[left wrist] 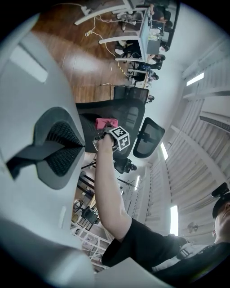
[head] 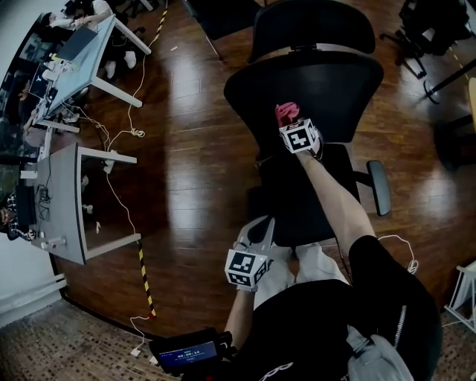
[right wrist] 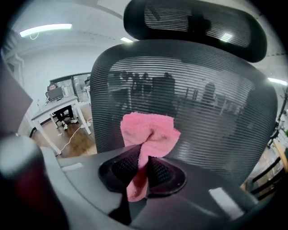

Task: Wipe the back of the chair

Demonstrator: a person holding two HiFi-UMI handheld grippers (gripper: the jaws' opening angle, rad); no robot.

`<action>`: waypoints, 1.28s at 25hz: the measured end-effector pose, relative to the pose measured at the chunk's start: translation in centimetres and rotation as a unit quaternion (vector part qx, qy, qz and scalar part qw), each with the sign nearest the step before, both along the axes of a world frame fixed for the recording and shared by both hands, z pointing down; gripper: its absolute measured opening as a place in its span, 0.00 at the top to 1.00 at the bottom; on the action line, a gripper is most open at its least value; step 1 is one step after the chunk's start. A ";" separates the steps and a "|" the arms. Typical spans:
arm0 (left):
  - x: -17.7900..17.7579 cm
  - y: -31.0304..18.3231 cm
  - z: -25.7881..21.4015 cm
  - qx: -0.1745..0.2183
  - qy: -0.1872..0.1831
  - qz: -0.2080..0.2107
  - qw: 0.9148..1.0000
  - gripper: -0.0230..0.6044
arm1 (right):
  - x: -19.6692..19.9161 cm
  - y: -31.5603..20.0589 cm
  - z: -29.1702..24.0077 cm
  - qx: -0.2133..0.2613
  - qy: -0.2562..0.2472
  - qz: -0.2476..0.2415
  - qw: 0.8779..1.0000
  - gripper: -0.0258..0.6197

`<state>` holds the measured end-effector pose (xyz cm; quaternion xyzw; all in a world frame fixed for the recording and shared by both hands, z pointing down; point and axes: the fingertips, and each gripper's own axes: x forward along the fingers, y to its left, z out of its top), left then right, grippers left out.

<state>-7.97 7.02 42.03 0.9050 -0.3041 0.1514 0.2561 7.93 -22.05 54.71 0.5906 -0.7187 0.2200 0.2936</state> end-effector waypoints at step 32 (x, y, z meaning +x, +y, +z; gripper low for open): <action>4.5 -3.5 7.3 0.006 -0.010 0.024 1.000 0.97 | -2.3 1.9 1.0 0.101 -0.098 -0.125 0.982 0.89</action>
